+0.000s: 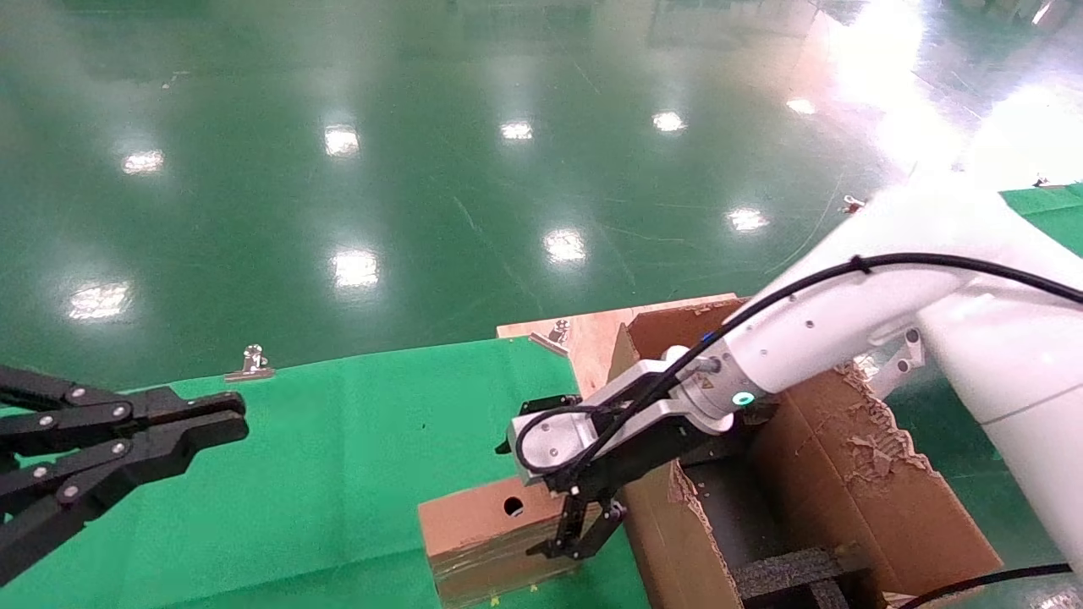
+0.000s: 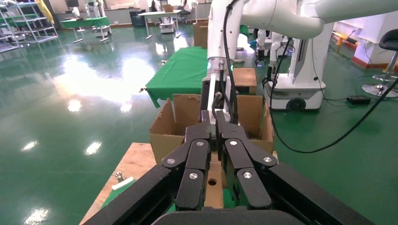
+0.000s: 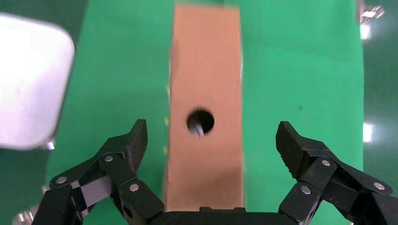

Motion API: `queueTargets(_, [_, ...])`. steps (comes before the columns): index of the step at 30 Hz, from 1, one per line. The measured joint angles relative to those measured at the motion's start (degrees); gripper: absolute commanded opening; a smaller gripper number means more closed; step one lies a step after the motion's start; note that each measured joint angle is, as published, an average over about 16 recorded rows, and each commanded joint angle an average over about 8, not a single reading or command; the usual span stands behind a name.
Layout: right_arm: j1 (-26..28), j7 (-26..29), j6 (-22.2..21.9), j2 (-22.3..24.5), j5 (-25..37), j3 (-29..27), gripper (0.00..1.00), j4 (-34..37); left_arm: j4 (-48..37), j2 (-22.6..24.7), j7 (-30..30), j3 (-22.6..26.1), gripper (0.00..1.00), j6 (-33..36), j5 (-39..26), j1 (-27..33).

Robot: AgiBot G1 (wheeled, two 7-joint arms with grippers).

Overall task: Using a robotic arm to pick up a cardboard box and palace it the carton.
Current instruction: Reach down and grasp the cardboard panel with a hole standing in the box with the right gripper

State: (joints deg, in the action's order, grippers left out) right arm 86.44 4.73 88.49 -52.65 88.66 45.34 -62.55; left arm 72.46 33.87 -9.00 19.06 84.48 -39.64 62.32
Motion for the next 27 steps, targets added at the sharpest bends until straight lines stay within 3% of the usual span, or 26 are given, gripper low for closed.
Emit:
queueTargets(3, [0.89,-0.23,-0.07,-1.00,2.07,1.18,1.00,-0.55,0.00,0.00,0.00,0.00,0.00,0.00,0.00,0.00])
queueTargets(4, [1.13,-0.28,-0.09,-1.28,2.65,1.53,1.00,-0.77,0.00,0.00,0.00,0.00,0.06,0.00,0.00,0.00])
queueTargets(6, [1.49,-0.34,-0.11,-1.75,3.51,2.08,0.95,-1.14,0.00,0.00,0.00,0.01,0.31,0.00,0.00,0.00])
queueTargets(8, [1.76,-0.37,-0.13,-2.13,4.19,2.54,0.77,-1.47,0.00,0.00,0.00,0.01,0.56,0.00,0.00,0.00])
queueTargets(11, [2.05,-0.40,-0.12,-2.56,5.04,3.12,0.39,-1.89,0.00,-0.01,0.01,0.01,0.93,-0.01,0.00,0.00])
queueTargets(12, [2.14,-0.41,-0.10,-2.67,5.28,3.29,0.27,-2.01,-0.01,-0.01,0.01,0.01,1.00,-0.01,0.00,0.00])
queueTargets(14, [2.27,-0.44,-0.07,-2.83,5.68,3.57,0.07,-2.23,-0.01,-0.01,0.01,0.01,1.00,-0.01,0.00,0.00])
queueTargets(16, [2.40,-0.48,-0.02,-2.93,6.01,3.78,0.00,-2.41,-0.01,-0.01,0.01,0.01,1.00,-0.01,0.00,-0.01])
queueTargets(27, [2.53,-0.54,0.09,-3.01,6.22,3.99,0.00,-2.60,-0.02,-0.02,0.01,0.01,1.00,-0.02,0.03,-0.01])
